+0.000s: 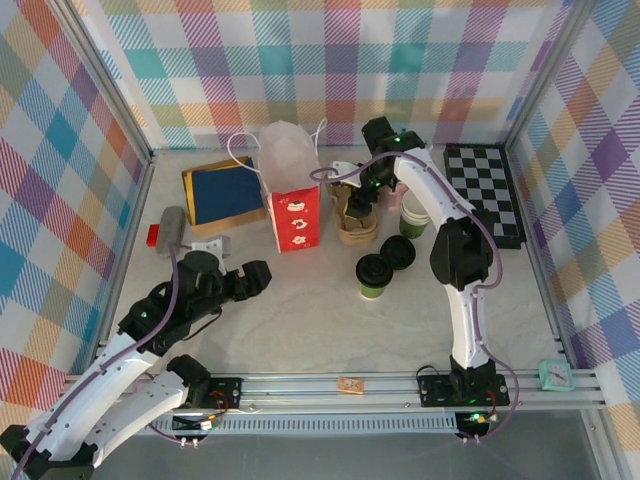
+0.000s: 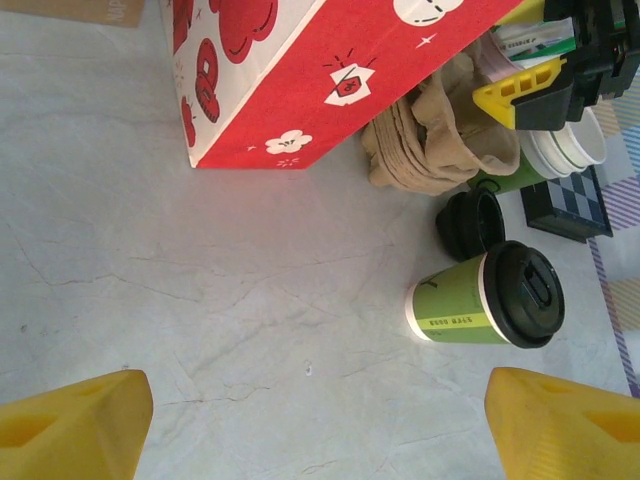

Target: Pack the takeout coffee

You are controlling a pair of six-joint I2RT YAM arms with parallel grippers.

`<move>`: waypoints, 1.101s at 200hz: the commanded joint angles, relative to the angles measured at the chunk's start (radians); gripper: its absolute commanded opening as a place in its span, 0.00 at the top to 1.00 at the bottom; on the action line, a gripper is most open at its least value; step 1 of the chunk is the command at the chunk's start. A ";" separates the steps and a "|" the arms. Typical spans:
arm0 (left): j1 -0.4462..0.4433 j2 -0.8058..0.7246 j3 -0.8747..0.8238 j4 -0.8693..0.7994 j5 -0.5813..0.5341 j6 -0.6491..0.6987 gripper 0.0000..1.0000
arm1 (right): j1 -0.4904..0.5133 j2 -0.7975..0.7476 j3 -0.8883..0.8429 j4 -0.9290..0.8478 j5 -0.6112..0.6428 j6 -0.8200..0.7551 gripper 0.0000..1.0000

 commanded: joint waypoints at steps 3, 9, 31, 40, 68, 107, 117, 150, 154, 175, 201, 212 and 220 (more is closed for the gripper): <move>0.017 0.005 0.013 0.000 0.003 0.016 0.14 | -0.007 0.031 0.040 -0.033 -0.050 -0.030 0.22; 0.018 0.008 0.015 -0.001 0.003 0.018 0.14 | -0.008 0.038 0.041 -0.029 -0.049 -0.030 0.22; 0.022 0.018 0.018 0.002 0.006 0.020 0.14 | -0.012 0.061 0.059 -0.025 -0.047 -0.030 0.22; 0.024 0.020 0.015 0.005 0.008 0.020 0.14 | -0.012 0.068 0.065 -0.022 -0.046 -0.029 0.22; 0.031 0.029 0.008 0.014 0.014 0.019 0.14 | -0.012 0.084 0.065 0.000 -0.033 -0.034 0.22; 0.039 0.032 0.006 0.020 0.022 0.017 0.14 | -0.012 0.096 0.069 -0.004 -0.030 -0.036 0.25; 0.041 0.035 0.004 0.023 0.024 0.017 0.14 | -0.013 0.096 0.069 -0.010 -0.030 -0.038 0.27; 0.047 0.044 0.003 0.028 0.033 0.020 0.14 | -0.012 0.087 0.055 0.000 -0.018 -0.040 0.36; 0.047 0.043 0.003 0.028 0.034 0.020 0.14 | -0.012 0.086 0.053 0.001 -0.018 -0.040 0.38; 0.050 0.041 0.003 0.030 0.035 0.020 0.14 | -0.012 0.074 0.039 0.008 -0.013 -0.039 0.43; 0.052 0.040 -0.001 0.030 0.036 0.020 0.14 | -0.012 0.067 0.029 0.015 -0.006 -0.039 0.50; 0.053 0.038 -0.001 0.028 0.036 0.020 0.14 | -0.010 0.064 0.025 0.020 -0.002 -0.037 0.53; 0.053 0.037 -0.001 0.027 0.037 0.021 0.14 | -0.009 0.063 0.024 0.019 -0.003 -0.036 0.54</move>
